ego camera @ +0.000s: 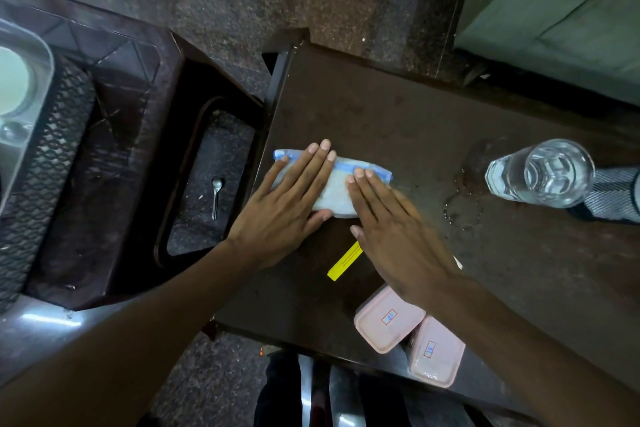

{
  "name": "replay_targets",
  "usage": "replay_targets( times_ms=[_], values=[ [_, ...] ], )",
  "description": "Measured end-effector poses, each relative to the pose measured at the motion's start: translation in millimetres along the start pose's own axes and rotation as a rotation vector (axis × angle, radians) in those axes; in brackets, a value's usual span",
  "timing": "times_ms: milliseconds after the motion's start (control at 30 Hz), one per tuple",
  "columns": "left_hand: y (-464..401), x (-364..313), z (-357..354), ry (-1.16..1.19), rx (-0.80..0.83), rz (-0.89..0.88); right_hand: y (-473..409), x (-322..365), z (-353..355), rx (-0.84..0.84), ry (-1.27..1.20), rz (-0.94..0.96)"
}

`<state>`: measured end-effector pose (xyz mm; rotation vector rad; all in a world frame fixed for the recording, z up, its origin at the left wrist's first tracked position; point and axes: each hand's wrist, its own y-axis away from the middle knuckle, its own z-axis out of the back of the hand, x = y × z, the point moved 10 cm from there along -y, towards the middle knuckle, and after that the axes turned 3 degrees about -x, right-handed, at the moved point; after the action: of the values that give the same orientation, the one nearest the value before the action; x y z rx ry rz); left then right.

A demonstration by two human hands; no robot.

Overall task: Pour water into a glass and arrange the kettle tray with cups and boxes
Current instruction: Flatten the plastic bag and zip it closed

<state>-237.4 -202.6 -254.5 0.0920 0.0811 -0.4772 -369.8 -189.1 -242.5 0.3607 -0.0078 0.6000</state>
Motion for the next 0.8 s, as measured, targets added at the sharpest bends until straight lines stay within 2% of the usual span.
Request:
replay_targets(
  times_ms=[67, 133, 200, 267, 333, 433, 600, 800],
  values=[
    [-0.2, -0.5, 6.1, 0.035, 0.027, -0.011, 0.0, 2.5, 9.2, 0.017, -0.048, -0.026],
    [-3.6, 4.3, 20.9, 0.119, -0.024, 0.021, -4.3, 4.4, 29.8, -0.068, -0.107, -0.075],
    [-11.0, 18.5, 36.5, 0.219, -0.110, 0.121, -13.3, 8.7, 51.1, -0.205, -0.162, -0.108],
    [-18.4, 34.8, 41.5, 0.254, -0.142, 0.239, -28.4, 11.8, 58.9, -0.262, -0.227, -0.162],
    [-22.4, 42.4, 33.2, 0.212, -0.090, 0.327, -45.3, 13.1, 51.1, -0.222, -0.266, -0.240],
    [-21.5, 37.8, 13.7, 0.149, -0.017, 0.358, -58.4, 13.7, 28.1, -0.160, -0.240, -0.320],
    [-13.7, 34.9, 2.9, 0.134, -0.066, 0.351, -47.6, 6.5, 11.7, -0.229, -0.177, -0.275],
    [-13.3, 32.9, -0.6, 0.111, -0.041, 0.330, -36.0, -10.6, 3.8, -0.166, -0.077, -0.142]
  ],
)
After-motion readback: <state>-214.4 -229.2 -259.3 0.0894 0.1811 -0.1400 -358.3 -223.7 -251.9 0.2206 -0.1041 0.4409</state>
